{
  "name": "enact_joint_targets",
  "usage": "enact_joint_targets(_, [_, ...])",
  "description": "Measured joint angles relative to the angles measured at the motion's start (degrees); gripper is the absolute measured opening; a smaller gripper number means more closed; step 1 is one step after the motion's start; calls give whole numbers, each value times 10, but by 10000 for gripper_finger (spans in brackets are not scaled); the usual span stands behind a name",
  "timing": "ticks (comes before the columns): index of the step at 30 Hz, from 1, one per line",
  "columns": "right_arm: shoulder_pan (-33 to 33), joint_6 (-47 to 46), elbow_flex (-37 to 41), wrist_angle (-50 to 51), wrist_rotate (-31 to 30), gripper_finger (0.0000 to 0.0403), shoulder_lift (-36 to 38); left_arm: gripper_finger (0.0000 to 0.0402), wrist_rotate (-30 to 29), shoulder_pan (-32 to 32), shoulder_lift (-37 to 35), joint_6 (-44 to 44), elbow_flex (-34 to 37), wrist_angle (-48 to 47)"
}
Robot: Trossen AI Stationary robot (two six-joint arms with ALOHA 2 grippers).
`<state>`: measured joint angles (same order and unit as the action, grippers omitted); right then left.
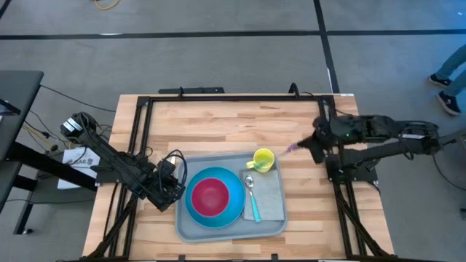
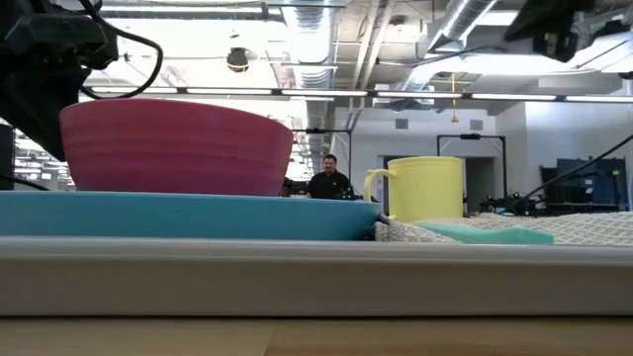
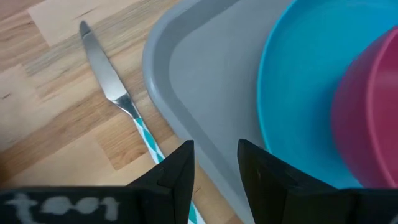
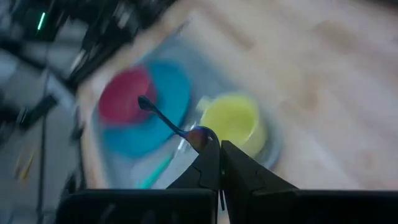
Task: Set up tray
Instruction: Put the blue fork on the gray napkin on the gray tray to the right of the light blue spoon
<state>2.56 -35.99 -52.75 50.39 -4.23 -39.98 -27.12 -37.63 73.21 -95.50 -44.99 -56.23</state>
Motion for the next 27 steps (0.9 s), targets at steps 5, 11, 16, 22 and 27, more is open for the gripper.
enact_joint_targets(5, [89,-4,0,29,6,1,-33,112,0,0,0,0,0,7])
enact_joint_targets(11, [172,-4,0,-13,15,0,-107,112,0,0,0,0,0,7])
enact_joint_targets(16, [210,23,0,-32,15,0,-194,112,0,0,0,0,0,8])
enact_joint_targets(22, [207,68,0,-59,16,0,-287,112,-1,0,0,-2,0,17])
enact_joint_targets(27, [180,111,-21,-54,29,0,-338,112,-2,0,0,-2,0,22])
